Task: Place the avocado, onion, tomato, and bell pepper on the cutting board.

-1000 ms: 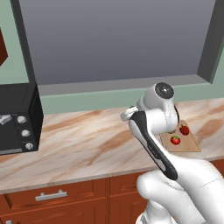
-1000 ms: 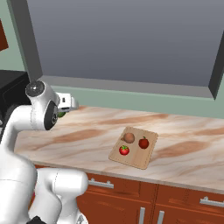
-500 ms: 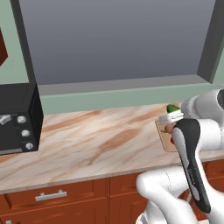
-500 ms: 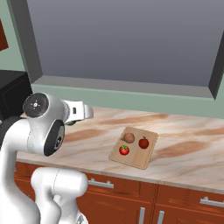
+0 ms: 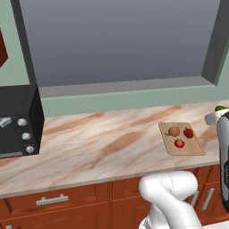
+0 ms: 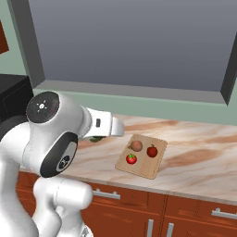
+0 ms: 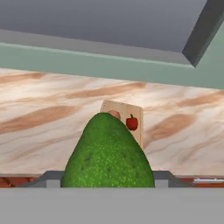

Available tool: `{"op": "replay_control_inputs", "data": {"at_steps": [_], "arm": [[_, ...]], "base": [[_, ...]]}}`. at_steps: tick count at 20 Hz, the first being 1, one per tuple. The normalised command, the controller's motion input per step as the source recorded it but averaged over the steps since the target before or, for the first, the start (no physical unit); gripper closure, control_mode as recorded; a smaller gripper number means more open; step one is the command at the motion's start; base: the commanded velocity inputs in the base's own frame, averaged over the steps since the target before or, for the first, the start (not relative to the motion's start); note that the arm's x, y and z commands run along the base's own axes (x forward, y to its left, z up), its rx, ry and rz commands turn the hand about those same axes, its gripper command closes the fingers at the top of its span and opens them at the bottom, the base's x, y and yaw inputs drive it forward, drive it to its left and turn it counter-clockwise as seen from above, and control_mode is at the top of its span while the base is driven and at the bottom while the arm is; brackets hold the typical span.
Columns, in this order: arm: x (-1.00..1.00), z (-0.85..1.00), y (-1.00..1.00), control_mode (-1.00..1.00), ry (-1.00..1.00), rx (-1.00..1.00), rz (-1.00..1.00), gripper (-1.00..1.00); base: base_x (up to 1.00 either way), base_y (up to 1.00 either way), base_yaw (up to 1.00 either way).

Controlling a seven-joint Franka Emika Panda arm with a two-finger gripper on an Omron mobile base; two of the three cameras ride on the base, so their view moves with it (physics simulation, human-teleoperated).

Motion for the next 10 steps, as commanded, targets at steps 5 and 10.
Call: {"op": "replay_control_inputs", "data": {"at_steps": [5, 10], "arm": [[-0.07, 0.11, -0.32, -1.00, 0.18, 0.00, -0.13, 1.00], [0.12, -0.19, 0.00, -1.00, 0.08, 0.00, 0.00, 1.00]], "base": [[0.00, 0.00, 0.00], [0.00, 0.00, 0.00]]}}
